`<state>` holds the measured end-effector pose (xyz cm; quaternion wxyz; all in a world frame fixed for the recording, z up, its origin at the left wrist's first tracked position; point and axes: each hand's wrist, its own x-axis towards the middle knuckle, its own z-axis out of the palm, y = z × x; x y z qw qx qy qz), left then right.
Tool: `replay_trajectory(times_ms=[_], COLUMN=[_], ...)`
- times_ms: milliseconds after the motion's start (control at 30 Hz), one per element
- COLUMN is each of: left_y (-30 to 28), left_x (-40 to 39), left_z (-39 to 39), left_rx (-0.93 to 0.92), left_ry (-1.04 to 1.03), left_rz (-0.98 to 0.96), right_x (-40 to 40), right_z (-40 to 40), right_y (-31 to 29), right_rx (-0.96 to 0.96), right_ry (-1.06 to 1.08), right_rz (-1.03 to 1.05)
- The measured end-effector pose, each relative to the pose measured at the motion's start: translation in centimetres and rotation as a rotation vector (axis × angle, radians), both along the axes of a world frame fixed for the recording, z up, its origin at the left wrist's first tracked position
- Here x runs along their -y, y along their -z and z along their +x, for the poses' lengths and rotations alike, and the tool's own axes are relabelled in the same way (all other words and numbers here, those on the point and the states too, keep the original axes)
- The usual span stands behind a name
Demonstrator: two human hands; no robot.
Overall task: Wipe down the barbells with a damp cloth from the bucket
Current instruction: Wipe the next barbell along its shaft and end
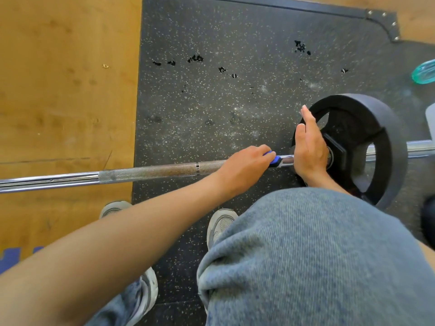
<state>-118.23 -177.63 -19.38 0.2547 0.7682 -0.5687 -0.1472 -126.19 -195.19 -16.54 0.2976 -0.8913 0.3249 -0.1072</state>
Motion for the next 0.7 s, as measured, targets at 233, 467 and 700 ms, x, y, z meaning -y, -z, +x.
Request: replay_trajectory(times_ms=[233, 467, 700], left_y=[-0.3, 1.0, -0.7], left_x=[0.4, -2.2, 0.3], left_z=[-1.9, -1.0, -1.3], left_rx=[0.132, 0.377, 0.164], left_ry=[0.035, -0.062, -0.064], left_rz=[-0.182, -0.144, -0.096], right_x=[0.3, 0.6, 1.5], right_z=[0.2, 1.1, 2.3], right_y=[0.2, 0.2, 0.1], right_rx=[-0.008, -0.036, -0.054], right_ry=[-0.023, -0.04, -0.087], right_rz=[-0.034, -0.079, -0.08])
